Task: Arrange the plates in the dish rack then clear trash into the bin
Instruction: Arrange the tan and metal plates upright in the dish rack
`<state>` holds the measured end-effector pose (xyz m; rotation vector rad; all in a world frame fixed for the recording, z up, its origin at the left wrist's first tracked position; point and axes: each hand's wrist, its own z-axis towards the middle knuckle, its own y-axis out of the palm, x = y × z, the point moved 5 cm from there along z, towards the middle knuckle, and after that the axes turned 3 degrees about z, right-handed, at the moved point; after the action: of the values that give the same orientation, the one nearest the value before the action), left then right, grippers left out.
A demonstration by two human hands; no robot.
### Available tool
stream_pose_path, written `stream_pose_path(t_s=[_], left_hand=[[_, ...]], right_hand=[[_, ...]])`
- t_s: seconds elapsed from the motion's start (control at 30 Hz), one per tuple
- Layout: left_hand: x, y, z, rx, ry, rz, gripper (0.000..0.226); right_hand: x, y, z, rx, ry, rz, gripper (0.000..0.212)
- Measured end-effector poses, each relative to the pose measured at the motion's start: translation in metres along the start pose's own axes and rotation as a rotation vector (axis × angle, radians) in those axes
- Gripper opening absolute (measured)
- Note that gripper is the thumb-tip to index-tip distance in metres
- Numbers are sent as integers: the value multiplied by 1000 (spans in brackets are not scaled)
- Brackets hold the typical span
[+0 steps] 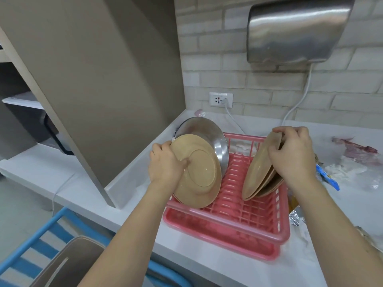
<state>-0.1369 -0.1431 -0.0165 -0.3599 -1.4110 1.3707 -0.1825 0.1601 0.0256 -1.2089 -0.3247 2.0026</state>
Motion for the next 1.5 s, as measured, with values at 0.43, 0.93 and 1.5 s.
stream_pose_path(t_s=[0.43,0.93,1.5], left_hand=[[24,-19,17,-214,-193,-403,23],[78,-40,-11,-303,-387,-1298,11],[68,-34,-11,39,65,-561,40]], right_hand=[[9,4,15,110,-209,-320,16],[-52,13,-39,-472,-405,217,68],[-26,-22,-28,-74,-86,435,16]])
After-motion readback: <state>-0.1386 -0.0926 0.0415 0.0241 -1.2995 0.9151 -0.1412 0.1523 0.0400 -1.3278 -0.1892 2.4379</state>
